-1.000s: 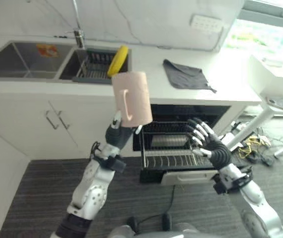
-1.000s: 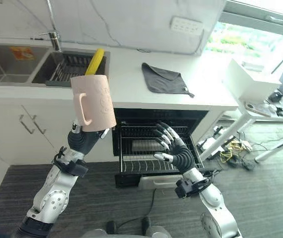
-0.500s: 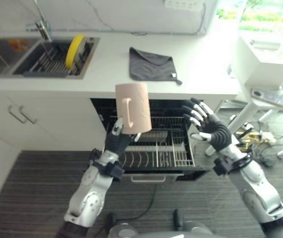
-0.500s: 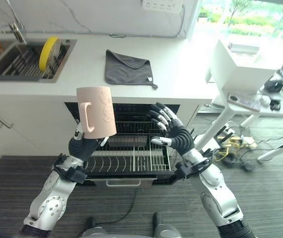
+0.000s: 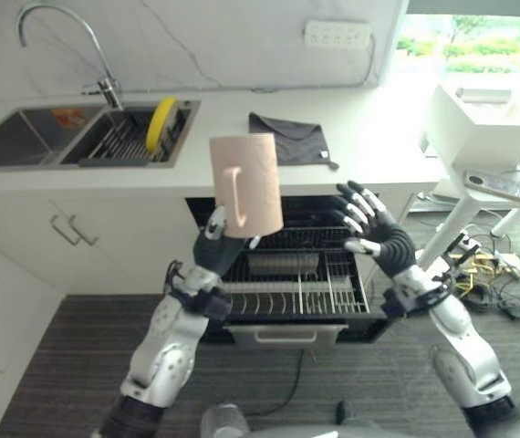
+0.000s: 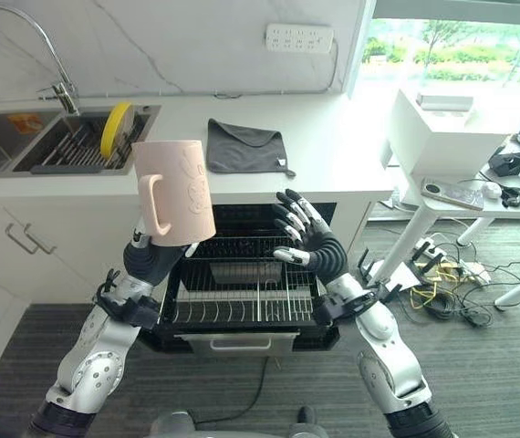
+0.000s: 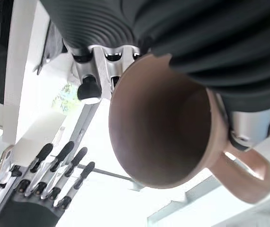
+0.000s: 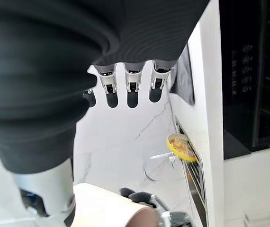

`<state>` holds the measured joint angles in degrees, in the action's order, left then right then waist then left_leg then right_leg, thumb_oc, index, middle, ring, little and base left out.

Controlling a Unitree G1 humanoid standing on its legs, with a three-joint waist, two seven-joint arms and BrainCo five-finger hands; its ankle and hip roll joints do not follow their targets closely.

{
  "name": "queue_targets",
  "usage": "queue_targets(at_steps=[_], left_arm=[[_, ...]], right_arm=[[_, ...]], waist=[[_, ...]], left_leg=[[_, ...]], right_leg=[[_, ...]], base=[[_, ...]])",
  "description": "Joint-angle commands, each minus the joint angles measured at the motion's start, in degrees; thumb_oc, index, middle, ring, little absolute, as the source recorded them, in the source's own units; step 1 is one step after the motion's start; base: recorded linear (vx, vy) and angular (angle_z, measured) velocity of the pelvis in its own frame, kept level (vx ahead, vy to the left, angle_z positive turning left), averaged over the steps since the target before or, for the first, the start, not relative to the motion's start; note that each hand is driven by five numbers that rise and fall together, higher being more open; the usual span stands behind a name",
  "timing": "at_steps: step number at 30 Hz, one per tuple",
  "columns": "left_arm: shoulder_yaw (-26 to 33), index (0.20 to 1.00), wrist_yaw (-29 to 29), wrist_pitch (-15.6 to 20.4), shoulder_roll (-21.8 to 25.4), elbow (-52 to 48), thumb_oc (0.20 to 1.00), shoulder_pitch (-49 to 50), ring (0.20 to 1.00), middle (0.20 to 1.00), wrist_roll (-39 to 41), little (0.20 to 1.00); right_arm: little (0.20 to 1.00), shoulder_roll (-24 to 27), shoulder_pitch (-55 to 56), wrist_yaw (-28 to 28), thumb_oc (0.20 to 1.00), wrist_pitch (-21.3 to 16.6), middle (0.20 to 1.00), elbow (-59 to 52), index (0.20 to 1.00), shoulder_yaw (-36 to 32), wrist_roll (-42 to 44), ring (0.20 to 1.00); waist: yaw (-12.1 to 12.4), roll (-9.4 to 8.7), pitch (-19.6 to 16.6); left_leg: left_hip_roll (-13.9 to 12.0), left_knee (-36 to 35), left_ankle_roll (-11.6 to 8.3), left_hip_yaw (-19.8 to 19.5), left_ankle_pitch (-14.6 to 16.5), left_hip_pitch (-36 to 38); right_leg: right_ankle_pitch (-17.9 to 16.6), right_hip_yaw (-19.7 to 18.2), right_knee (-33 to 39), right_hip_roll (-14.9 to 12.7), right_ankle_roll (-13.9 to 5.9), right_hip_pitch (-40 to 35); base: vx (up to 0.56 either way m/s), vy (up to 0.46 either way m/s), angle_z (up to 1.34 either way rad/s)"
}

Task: Place the dishes in the dishwasher.

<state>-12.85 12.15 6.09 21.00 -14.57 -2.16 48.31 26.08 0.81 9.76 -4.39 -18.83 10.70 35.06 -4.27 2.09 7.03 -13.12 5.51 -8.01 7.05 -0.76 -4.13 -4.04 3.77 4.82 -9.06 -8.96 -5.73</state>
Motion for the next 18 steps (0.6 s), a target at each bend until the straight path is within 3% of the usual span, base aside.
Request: queue_targets(at_steps=[1, 3, 6, 12, 18], left_arm=[[2.6, 0.2, 0.9, 2.2, 2.2, -3.6, 0.2, -2.0, 0.2, 0.2, -3.4, 0.2], [2.5, 0.2, 0.6, 2.6, 2.6, -2.7, 0.2, -2.8, 0.2, 0.2, -4.0, 0.2], [1.9, 0.2, -0.6, 2.8, 2.2, -1.6, 0.2, -4.3, 0.2, 0.2, -5.2, 0.2], [1.7, 0.2, -2.1, 1.7, 2.6, -1.0, 0.2, -4.5, 0.2, 0.2, -9.8, 0.2], [0.6, 0.2, 3.8, -0.6, 2.7, 0.3, 0.2, -4.5, 0.2, 0.2, -6.9, 0.2]], right_arm=[[1.0, -3.9, -0.9, 1.9, 1.0, -5.6, 1.0, -4.1, 1.0, -1.6, 2.2, 1.0], [1.0, -3.6, -1.2, 0.1, 1.0, -4.7, 1.0, -5.2, 1.0, -1.9, 1.1, 1.0], [1.0, -4.2, -3.0, -4.0, 1.0, -2.4, 1.0, -4.4, 1.0, -2.0, 1.2, 1.0], [1.0, -3.8, -3.6, -4.3, 1.0, -0.1, 1.0, -4.3, 1.0, -2.1, 1.1, 1.0], [1.0, -2.5, -4.5, -1.4, 1.0, 3.2, 1.0, -2.0, 1.0, -2.1, 5.9, 1.0]], waist=[[0.4, -2.97, 0.4], [0.2, -3.21, -0.2], [0.1, -3.2, -0.4], [0.3, -2.92, -1.2], [0.1, -2.6, -1.9]], left_leg=[[0.6, -10.0, 0.21, 1.7, -3.0, 10.2], [0.3, -10.5, 0.13, 1.9, -2.2, 9.8], [0.4, -10.5, 0.48, 1.7, -2.0, 9.9], [-1.1, -10.5, -0.19, 3.1, -2.1, 10.3], [-2.3, -10.5, -1.01, 4.2, -2.6, 10.9]], right_leg=[[-1.5, 2.3, -1.5, -4.9, -3.97, 0.5], [-2.0, 4.4, -0.5, -5.5, -4.15, 0.7], [-1.5, 4.6, -0.8, -5.0, -3.64, 0.8], [-0.5, 4.9, 0.1, -4.1, -2.94, -0.1], [0.1, 4.6, 0.2, -3.3, -2.49, -0.7]], base=[[0.04, 0.003, -0.18], [-0.01, -0.019, 0.23], [-0.02, -0.019, 0.35], [-0.01, -0.048, -0.06], [0.02, -0.036, -0.12]])
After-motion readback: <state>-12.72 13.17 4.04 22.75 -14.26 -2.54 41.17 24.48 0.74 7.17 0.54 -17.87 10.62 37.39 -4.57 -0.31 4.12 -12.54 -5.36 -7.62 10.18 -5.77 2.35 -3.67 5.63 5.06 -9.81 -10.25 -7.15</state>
